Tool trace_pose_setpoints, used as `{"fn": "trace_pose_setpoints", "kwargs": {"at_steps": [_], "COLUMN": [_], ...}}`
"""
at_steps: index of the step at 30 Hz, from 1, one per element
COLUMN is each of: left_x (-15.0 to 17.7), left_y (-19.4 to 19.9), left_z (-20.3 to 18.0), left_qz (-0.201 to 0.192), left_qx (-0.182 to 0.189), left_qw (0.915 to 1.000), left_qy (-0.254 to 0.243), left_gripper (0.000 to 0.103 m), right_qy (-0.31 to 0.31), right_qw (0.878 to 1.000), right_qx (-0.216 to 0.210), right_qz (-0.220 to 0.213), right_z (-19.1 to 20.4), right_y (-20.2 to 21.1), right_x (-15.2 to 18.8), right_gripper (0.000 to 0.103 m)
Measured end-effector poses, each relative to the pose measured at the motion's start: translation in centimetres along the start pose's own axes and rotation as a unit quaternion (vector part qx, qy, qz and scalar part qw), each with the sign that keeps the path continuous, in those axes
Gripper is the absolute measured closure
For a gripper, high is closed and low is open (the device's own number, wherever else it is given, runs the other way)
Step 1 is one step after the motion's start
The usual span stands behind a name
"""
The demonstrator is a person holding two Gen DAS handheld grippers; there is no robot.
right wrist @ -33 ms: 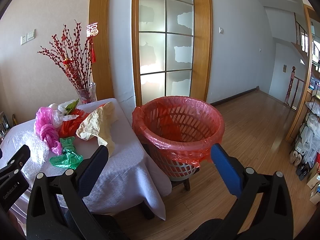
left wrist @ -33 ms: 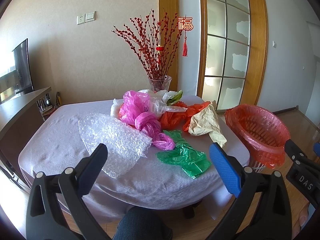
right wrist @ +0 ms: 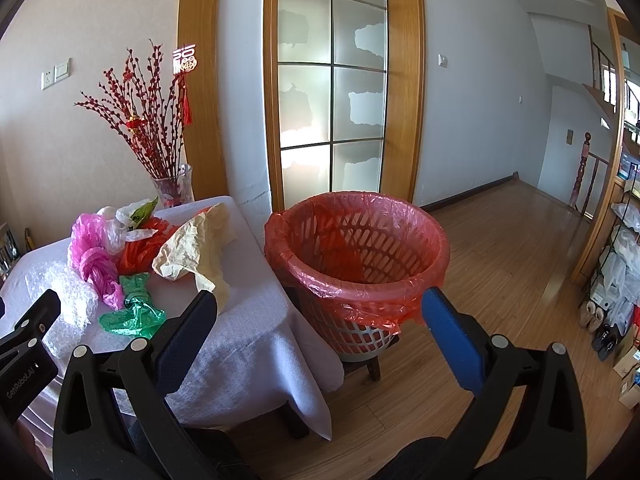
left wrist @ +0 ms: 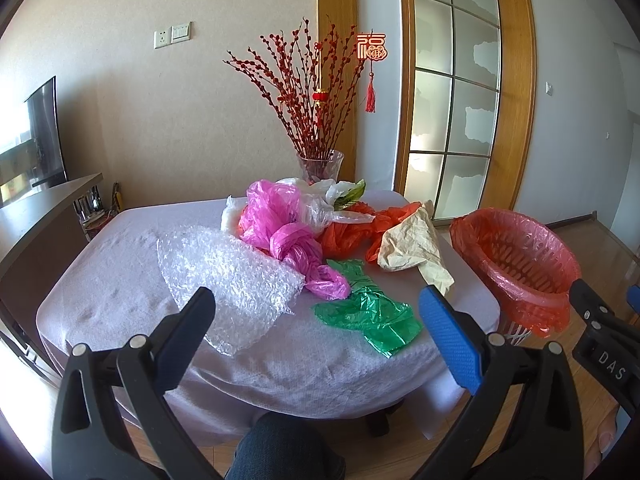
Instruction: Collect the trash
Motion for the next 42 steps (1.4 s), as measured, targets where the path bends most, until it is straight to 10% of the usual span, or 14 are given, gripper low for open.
{"fn": "trace_pose_setpoints", "kwargs": {"at_steps": [16,26,42], "left_x": [0.8,2.1,3.8], "left_y": [-2.1,-4.6,-8.8], "left_z": [4.8,10.7,12.0], "left_qz": [0.027,0.047,0.09], "left_qx": [-0.046,-0.087,-0.055], "left_qw": [0.9975,0.993,0.9909], "left_qy": [0.045,0.065,0.084], "left_gripper": [0.004,0.008,0.021], "right_qy": [-0.003,-0.008,-0.017], "right_qw": [0.999,0.99,0.973], "right_qx": [-0.046,-0.135,-0.174], "right_qz": [0.011,0.047,0.151], "right_z": [1.1,5.7,10.5], "right_y": [-2.0,-7.5,-16.5], "right_x": [0.2,-0.7,2.0], "right_gripper": [0.003,0.034,0.055]}}
Point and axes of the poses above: each gripper's, at about its wrist camera, not at the fingertips, and y roughly against the way its jaws point, z to its left, x to its underside, the point moved 2 cm from there along -y, roughly the way its jaws point, and after that the axes turned 13 degrees about -z, right-handed, at the moved point
